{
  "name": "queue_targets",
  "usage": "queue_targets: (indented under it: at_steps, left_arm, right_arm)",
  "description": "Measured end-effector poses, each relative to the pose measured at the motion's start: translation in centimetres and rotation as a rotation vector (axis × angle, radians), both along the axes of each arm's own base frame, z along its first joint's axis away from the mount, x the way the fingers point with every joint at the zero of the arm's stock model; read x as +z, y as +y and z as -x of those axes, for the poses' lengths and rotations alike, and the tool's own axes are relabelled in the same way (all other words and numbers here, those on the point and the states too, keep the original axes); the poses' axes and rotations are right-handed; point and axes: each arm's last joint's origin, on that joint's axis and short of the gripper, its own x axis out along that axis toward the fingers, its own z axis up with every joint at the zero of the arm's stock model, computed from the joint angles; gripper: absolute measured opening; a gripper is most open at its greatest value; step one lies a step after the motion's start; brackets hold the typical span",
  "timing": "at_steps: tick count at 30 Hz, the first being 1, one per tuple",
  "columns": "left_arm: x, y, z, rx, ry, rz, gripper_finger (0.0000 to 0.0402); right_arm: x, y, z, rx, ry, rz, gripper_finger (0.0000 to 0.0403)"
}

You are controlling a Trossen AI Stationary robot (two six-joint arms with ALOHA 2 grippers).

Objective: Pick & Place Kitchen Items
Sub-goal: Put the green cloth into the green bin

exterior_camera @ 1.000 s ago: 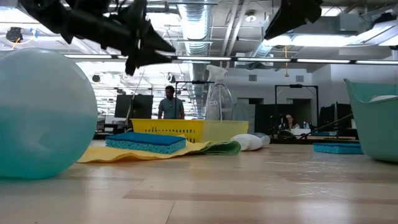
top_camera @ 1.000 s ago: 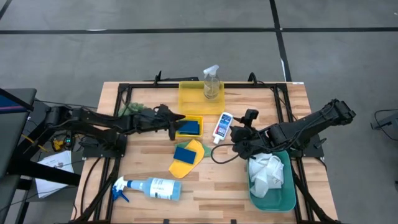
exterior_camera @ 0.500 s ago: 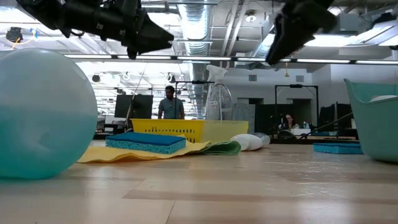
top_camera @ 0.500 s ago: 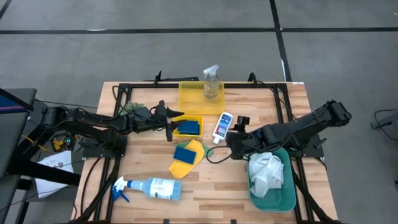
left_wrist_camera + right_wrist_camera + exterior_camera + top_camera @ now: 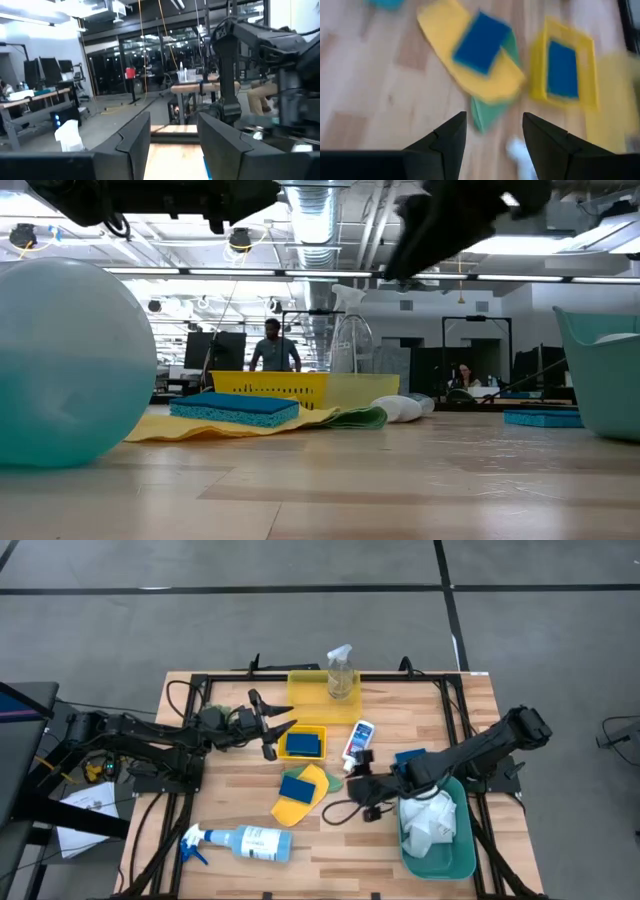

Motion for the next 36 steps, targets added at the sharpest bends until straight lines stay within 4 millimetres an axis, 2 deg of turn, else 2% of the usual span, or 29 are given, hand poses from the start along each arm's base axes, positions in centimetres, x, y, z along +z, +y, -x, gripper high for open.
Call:
queue_targets:
  at_steps: [7,15,21,28,36]
  left_arm:
    - [0.4,0.0,0.3,-0.001,-0.019,-0.004,0.0159]
    - [0.5,0.0,0.4,-0.001,-0.020,-0.004,0.0159]
    - [0.4,0.0,0.4,-0.001,-0.015,-0.003,0.0159]
    - [0.3,0.0,0.4,-0.001,-0.006,-0.002,0.0159]
    - [0.3,0.0,0.4,-0.002,-0.006,0.001,0.0159]
  right_arm:
    - [-3.8,0.5,-2.0,0.106,0.102,0.051,0.0185]
    - [-6.5,-1.2,-3.3,0.056,0.174,0.058,0.0185]
    - [-7.5,-2.3,-4.0,0.067,0.203,-0.020,0.0185]
    - [-7.4,-3.1,-4.3,0.026,0.186,-0.038,0.0185]
    - [-7.4,-3.1,-4.4,0.022,0.181,-0.042,0.0185]
